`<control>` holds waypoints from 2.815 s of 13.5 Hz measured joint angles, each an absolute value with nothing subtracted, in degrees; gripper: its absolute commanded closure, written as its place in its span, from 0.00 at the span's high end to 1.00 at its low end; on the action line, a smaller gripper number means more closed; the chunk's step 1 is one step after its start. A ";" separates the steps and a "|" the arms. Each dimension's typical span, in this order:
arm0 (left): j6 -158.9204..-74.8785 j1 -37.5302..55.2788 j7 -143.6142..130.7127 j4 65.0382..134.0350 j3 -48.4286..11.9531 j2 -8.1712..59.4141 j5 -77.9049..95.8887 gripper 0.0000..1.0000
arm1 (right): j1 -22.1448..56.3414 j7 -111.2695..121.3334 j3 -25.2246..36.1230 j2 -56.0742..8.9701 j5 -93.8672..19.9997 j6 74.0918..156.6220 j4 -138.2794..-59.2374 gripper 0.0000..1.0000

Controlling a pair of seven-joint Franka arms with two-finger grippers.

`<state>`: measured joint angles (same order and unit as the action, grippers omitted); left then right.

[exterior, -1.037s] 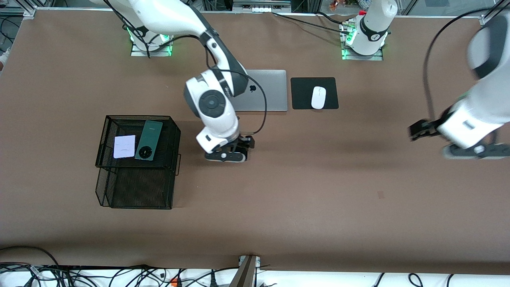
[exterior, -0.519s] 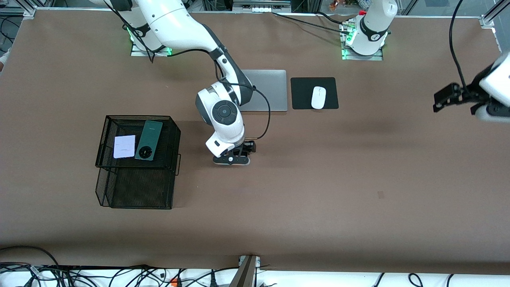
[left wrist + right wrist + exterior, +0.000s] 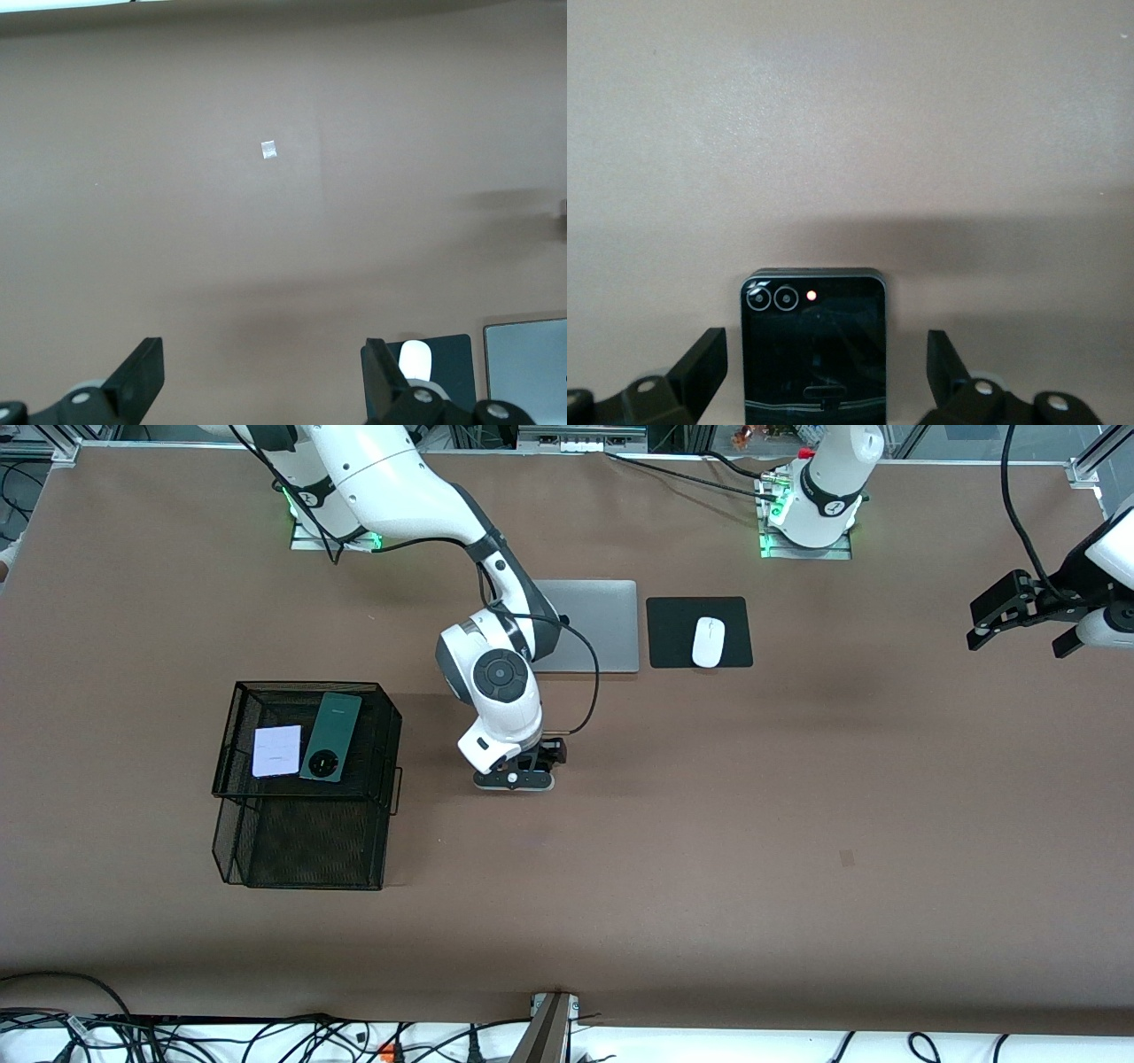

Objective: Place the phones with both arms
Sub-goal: 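Lift the black flip phone with the right gripper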

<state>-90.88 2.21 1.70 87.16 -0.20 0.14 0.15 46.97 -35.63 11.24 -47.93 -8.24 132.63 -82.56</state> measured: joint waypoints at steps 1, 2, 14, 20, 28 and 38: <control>-90.88 2.22 1.45 87.18 -0.31 0.14 0.15 1.00 | 46.99 -35.63 11.24 -48.15 -8.24 132.88 -82.56 0.99; -90.88 2.24 1.11 87.22 -0.46 0.15 0.16 1.00 | 47.00 -35.63 11.24 -48.44 -8.24 133.08 -82.57 0.99; -87.35 2.26 0.34 87.20 -0.84 -0.25 0.16 1.00 | 47.28 -35.81 11.22 -50.01 -8.36 135.49 -82.56 0.67; -87.31 2.26 0.34 87.14 -0.84 -0.25 0.16 1.00 | 47.36 -35.85 11.41 -50.14 -8.37 135.73 -82.58 0.66; -87.31 2.26 0.34 86.98 -0.84 -0.25 0.16 1.00 | 47.36 -36.19 11.41 -50.32 -10.11 136.59 -82.54 0.67; -87.31 2.26 0.34 86.94 -0.84 -0.26 0.16 1.00 | 47.37 -36.23 11.42 -49.49 -15.86 136.92 -81.60 0.99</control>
<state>-87.31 2.26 0.34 86.94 -0.84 -0.26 0.16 47.37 -36.23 11.42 -49.49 -15.86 136.92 -81.60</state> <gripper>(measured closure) 0.000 0.009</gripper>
